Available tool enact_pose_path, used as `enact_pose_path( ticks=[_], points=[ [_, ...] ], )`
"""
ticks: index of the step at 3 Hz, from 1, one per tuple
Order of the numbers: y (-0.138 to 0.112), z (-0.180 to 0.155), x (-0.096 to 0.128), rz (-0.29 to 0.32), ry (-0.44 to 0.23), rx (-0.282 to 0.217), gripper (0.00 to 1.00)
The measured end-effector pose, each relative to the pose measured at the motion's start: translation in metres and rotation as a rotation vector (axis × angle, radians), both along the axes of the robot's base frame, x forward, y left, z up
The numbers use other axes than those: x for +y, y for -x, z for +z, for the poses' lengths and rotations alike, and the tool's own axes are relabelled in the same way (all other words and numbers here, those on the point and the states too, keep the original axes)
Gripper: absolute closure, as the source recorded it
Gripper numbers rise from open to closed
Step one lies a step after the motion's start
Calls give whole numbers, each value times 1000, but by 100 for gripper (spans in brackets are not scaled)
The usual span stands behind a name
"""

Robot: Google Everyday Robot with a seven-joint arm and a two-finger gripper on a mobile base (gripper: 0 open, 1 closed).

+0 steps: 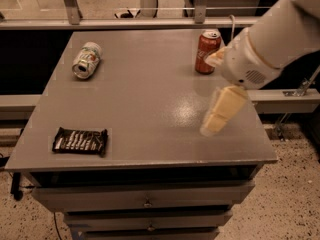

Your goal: Pick rxbar chocolate

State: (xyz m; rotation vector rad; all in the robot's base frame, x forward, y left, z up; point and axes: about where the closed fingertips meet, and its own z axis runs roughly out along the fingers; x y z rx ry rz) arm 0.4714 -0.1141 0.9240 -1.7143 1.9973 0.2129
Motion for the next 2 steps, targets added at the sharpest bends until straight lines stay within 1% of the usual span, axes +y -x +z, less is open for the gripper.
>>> enact_pose_path(
  ticks=[1, 2],
  points=[
    [-12, -20, 73, 101, -156, -2, 0],
    [-10, -39, 128, 159, -273, 14, 0]
  ],
)
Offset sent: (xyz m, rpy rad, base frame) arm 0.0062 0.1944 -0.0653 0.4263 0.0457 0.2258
